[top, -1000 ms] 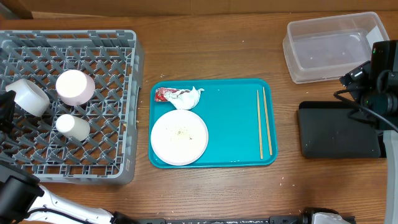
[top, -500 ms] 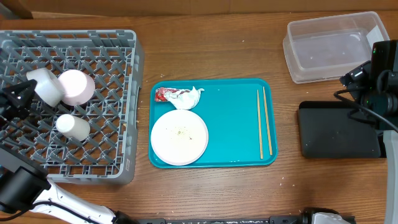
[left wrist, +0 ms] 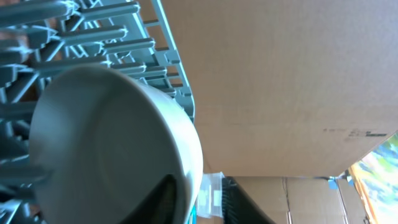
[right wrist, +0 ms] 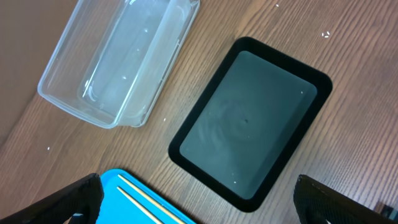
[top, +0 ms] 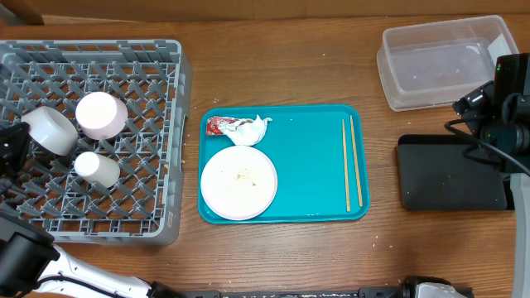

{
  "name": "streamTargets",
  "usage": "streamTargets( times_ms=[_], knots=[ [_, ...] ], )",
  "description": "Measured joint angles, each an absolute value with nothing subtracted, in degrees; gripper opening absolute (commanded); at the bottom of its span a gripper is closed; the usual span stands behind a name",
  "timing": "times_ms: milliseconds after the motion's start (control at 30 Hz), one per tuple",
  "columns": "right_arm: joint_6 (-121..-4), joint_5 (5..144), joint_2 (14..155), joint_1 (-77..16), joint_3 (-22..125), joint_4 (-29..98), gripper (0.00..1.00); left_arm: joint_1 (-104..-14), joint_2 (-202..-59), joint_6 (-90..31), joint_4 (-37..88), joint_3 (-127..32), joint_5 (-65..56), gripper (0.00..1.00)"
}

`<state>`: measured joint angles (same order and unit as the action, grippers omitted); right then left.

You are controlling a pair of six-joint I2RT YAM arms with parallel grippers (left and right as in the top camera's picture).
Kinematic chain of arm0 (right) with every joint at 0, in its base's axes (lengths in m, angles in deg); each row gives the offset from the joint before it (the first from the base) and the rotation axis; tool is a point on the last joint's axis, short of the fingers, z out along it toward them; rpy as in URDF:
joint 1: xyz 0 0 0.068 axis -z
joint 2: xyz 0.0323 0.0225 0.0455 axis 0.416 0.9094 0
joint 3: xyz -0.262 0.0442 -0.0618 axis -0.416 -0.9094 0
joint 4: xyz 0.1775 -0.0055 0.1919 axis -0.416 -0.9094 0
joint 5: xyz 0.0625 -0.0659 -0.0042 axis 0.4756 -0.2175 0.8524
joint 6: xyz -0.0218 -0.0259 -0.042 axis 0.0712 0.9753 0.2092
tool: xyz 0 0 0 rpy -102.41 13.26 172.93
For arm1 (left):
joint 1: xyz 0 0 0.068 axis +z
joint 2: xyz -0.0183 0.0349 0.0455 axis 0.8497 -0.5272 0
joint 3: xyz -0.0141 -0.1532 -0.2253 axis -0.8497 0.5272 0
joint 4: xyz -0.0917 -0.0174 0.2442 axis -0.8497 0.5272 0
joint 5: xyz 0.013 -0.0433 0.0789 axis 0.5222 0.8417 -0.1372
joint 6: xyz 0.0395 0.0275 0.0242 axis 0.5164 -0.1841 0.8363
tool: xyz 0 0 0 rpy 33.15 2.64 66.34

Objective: Sort waste into correct bins and load items into the dishwasher
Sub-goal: 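Lower the saucer upside down into the rack and open the gripper, then push the saucer down into the rack slots with the left gripper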

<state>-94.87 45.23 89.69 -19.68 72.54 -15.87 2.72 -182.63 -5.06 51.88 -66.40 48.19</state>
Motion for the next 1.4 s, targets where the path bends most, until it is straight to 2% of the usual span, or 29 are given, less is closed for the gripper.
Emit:
streamTargets(
  times_ms=[33,100,300,533,800,967,1000,1033,1067,1400],
  knots=[
    [-94.9,45.3,89.7,-19.7,72.5,-15.9,1.0,3.0,-182.6,-5.1,52.0,-66.4,48.0,0.81],
    [-94.9,45.3,89.7,-19.7,72.5,-15.9,1.0,3.1,-182.6,-5.1,52.1,-66.4,47.8,0.89],
    [-94.9,45.3,89.7,-19.7,72.5,-15.9,1.0,4.2,-182.6,-6.9,52.3,-66.4,47.7,1.0],
    [-94.9,45.3,89.7,-19.7,72.5,-15.9,1.0,11.2,-182.6,-8.6,55.0,-66.4,47.7,1.0],
    [-94.9,45.3,89.7,-19.7,72.5,-15.9,1.0,23.4,-182.1,-9.7,59.4,-66.4,35.7,1.0],
    [-94.9,45.3,89.7,-19.7,72.5,-15.9,1.0,26.9,-181.2,-11.2,59.8,-66.4,32.0,0.99],
    [-94.9,45.3,89.7,-19.7,72.5,-15.9,1.0,26.9,-181.1,-11.4,60.0,-66.4,31.7,0.81],
    [-94.9,45.3,89.7,-19.7,72.5,-15.9,1.0,26.7,-181.0,-11.5,60.2,-66.4,31.4,0.37],
    [-94.8,45.3,89.7,-19.7,72.5,-15.9,1.0,26.4,-180.9,-11.7,60.3,-66.4,31.2,0.04],
    [-94.9,45.3,89.7,-19.7,72.5,-15.9,1.0,17.4,-180.7,-11.6,61.9,-66.4,34.9,0.04]
  ],
)
